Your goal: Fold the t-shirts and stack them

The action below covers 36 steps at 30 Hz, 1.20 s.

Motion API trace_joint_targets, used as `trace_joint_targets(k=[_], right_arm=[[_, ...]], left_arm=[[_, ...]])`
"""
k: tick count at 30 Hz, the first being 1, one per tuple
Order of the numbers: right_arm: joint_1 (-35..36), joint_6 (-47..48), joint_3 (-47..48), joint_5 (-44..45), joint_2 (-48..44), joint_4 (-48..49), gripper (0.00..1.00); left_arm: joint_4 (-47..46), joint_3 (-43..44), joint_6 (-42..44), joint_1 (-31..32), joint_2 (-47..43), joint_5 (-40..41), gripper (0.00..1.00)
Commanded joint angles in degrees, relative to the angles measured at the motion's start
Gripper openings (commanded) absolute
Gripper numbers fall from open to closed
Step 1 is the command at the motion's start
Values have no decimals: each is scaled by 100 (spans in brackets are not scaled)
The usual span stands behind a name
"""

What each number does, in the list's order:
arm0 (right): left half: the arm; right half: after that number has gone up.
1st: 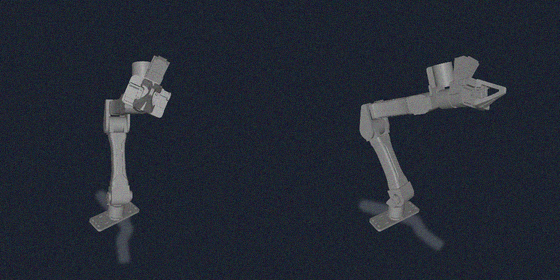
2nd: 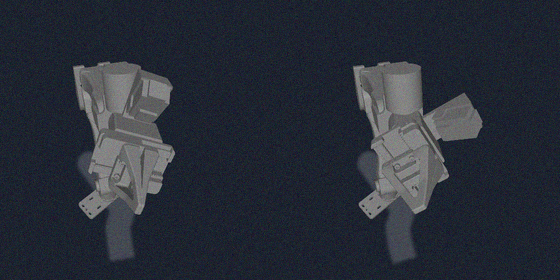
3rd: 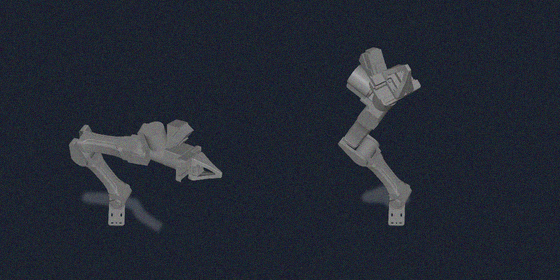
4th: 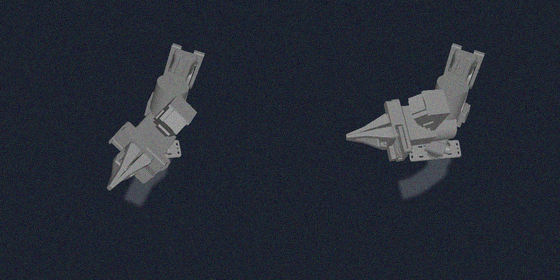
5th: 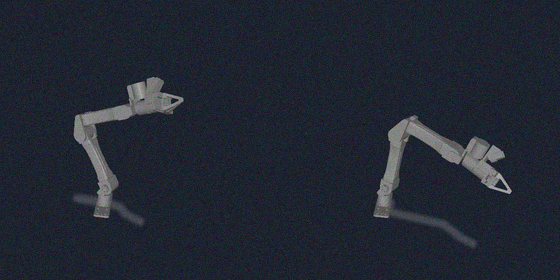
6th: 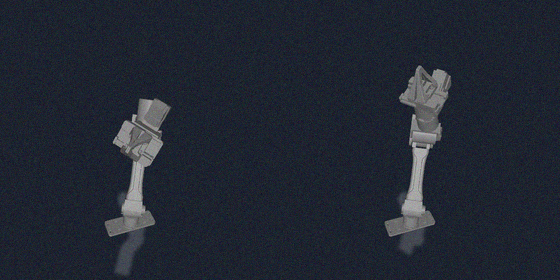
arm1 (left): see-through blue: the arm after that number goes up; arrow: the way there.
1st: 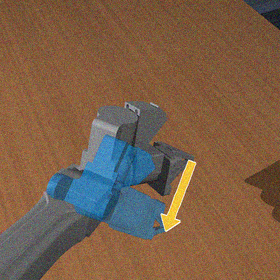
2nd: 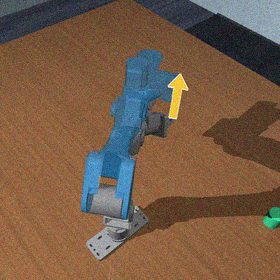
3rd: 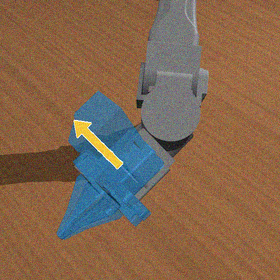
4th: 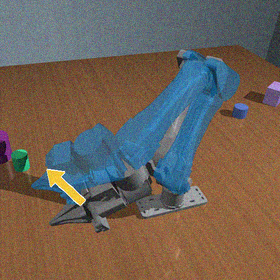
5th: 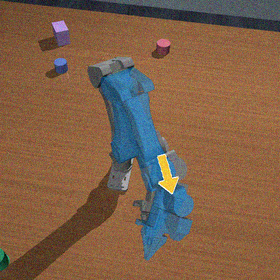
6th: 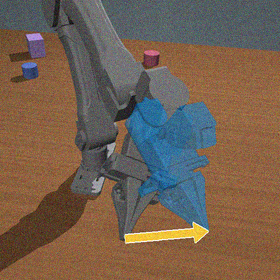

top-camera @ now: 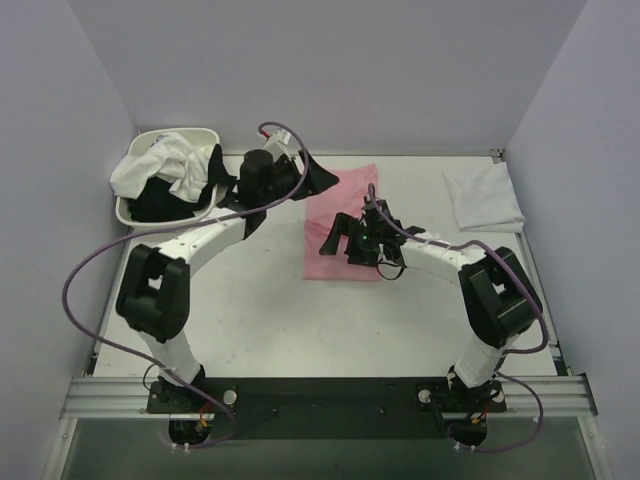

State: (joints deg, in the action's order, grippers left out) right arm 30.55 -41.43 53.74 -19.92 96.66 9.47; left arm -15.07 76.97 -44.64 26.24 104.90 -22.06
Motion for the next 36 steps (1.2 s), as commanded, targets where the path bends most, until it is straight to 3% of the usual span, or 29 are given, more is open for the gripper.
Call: trace_joint_targets(k=[1,11,36], right_arm=[[135,214,873,-65,212,-191,97],[197,337,1446,15,704,-455,98],[-75,478,2378,191,1742,-622,97]], left_arm=[[636,-840,553,-40,-1101,747,84],[453,-2555,483,-84,-2246,1090,84],[558,-3223,580,-207,-2782,1073,84]])
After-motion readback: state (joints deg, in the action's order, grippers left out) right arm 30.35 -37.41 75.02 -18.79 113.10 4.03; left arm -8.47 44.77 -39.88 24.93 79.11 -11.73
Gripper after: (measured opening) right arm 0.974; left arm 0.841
